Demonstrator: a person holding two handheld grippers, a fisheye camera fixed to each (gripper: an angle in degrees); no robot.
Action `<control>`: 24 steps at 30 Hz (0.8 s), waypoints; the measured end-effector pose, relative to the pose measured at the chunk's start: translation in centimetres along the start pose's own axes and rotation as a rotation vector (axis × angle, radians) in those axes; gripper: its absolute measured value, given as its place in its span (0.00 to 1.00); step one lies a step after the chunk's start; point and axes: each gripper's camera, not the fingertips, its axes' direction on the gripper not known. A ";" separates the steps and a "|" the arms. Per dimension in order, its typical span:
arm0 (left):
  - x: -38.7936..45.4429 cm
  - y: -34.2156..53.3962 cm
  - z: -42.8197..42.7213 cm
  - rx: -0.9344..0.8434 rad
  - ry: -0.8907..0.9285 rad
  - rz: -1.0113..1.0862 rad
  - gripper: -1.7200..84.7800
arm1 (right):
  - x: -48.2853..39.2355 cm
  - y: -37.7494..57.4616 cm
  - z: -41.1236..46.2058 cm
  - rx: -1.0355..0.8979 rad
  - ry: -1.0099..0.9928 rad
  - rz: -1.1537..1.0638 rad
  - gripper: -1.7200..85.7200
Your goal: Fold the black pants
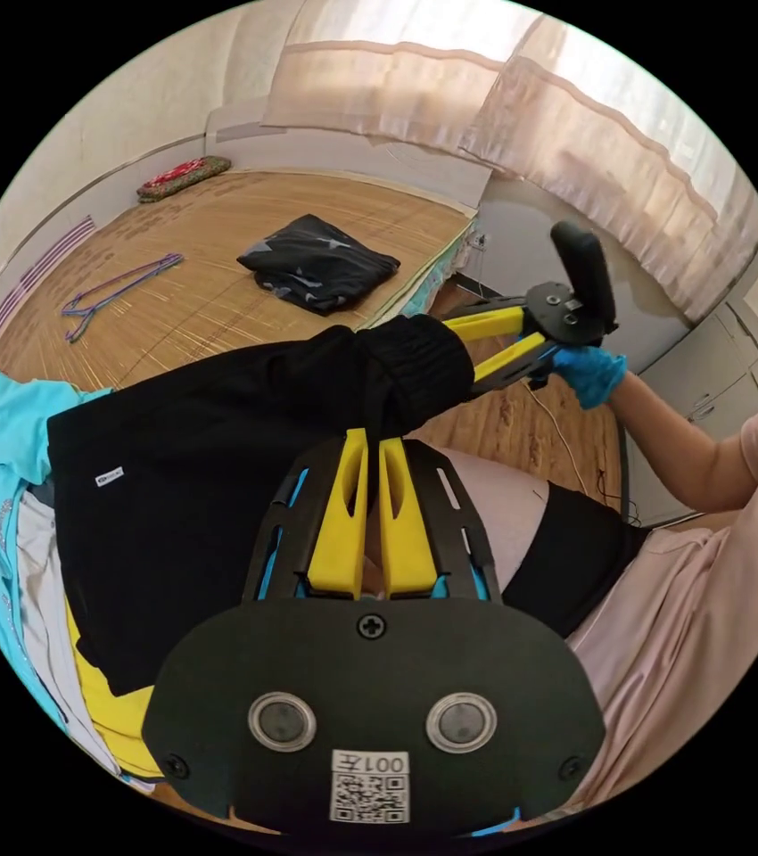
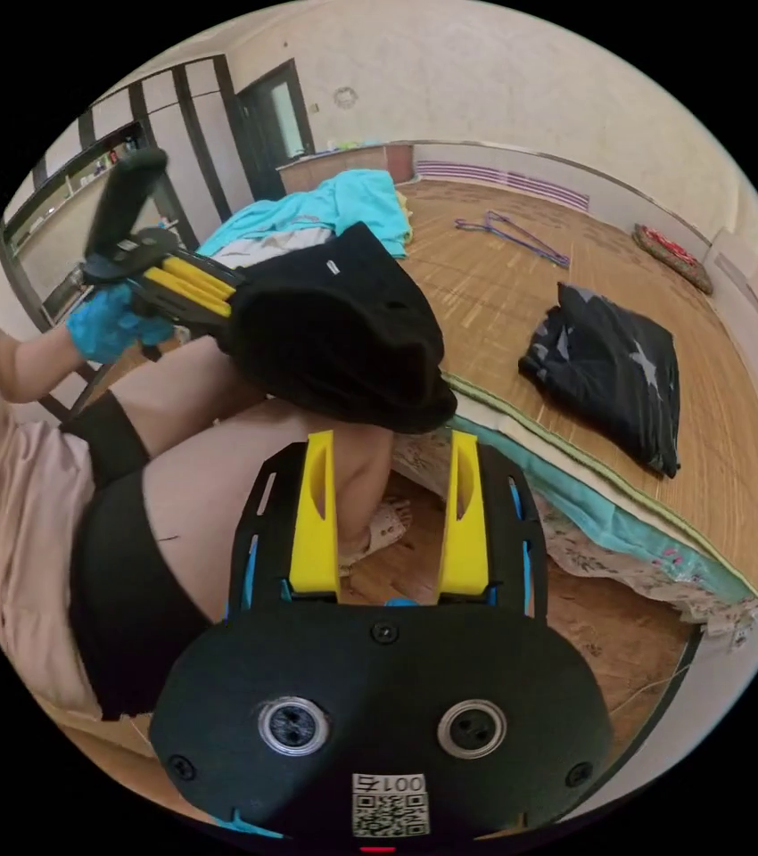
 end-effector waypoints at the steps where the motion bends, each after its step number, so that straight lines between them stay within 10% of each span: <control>1: -0.1 0.1 -0.2 0.005 -0.009 0.000 0.00 | -0.5 -0.1 0.9 -0.004 0.029 -0.005 0.22; 14: -4.8 1.7 -5.3 0.117 -0.056 -0.118 0.00 | -4.7 -7.0 2.3 0.185 0.098 -0.186 0.26; 24: -7.1 4.0 -4.0 0.032 -0.001 -0.126 0.04 | -6.6 -10.4 0.8 0.048 -0.005 -0.383 0.12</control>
